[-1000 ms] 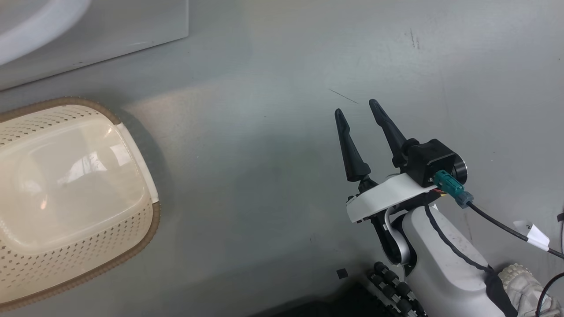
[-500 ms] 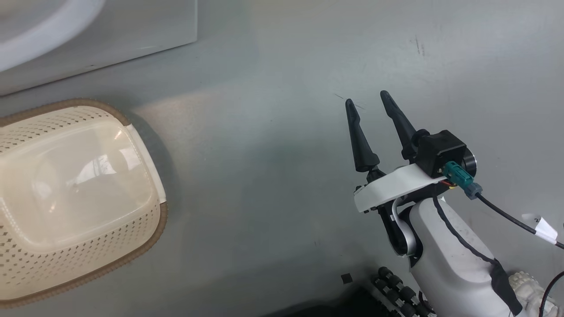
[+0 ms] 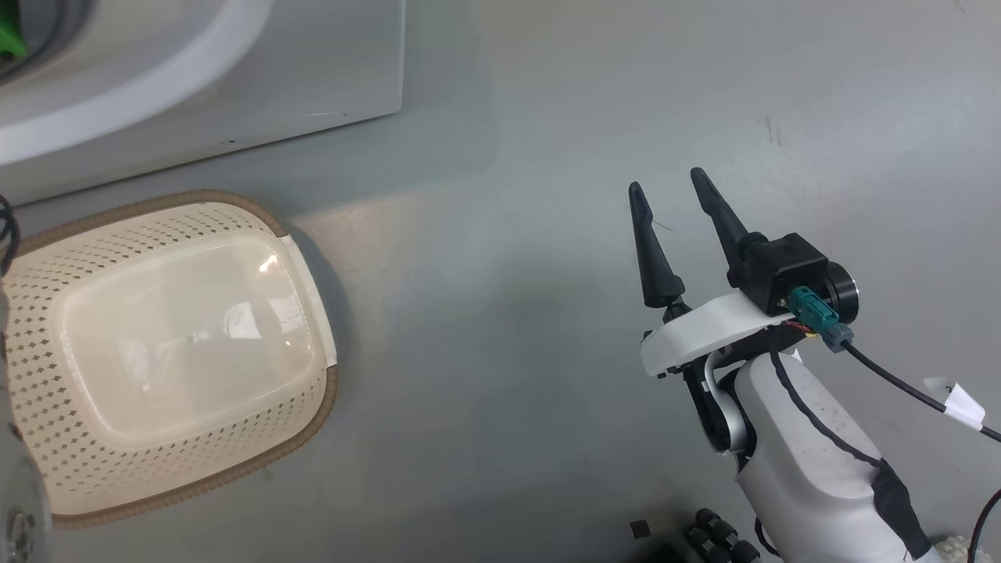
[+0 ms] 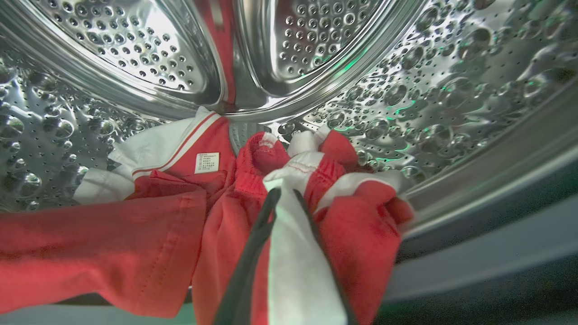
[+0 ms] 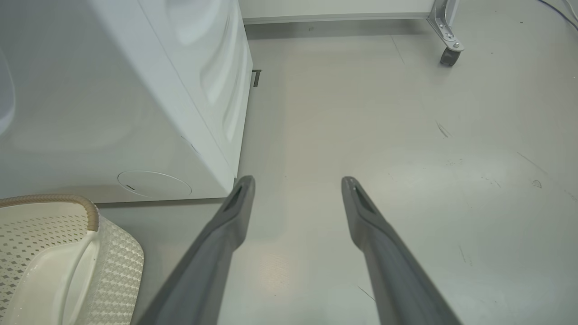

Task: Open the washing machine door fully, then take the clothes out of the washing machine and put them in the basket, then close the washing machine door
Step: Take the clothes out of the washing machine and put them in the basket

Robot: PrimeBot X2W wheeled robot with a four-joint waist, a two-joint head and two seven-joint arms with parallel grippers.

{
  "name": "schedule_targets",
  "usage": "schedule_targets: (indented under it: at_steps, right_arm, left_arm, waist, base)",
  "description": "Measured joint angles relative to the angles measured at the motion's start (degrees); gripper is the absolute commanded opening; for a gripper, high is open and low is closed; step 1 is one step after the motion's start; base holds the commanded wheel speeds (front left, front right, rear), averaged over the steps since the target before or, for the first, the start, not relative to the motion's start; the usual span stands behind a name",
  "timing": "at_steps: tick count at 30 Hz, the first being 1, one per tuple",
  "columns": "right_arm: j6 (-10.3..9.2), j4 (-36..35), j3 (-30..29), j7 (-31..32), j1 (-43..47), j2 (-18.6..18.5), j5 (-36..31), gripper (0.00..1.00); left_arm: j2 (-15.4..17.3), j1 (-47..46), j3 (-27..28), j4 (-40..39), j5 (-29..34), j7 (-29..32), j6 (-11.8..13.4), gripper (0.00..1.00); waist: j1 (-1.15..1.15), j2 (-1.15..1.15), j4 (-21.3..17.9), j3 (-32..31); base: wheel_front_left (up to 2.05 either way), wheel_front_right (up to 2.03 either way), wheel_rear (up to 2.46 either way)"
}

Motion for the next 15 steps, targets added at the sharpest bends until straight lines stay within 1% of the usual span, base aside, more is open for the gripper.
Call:
schedule_targets:
  at_steps: [15]
  right_arm:
    - [0.00,3.9,-2.5,0.0,1.0,0.0,-1.6,1.00]
  left_arm:
    - [-4.6,5.8,-1.5,3.4,-1.0,-7.4,-1.1,0.00]
  waist:
    - [0.00,0.00,3.4,-7.3]
  base:
    - [0.00,0.00,0.00]
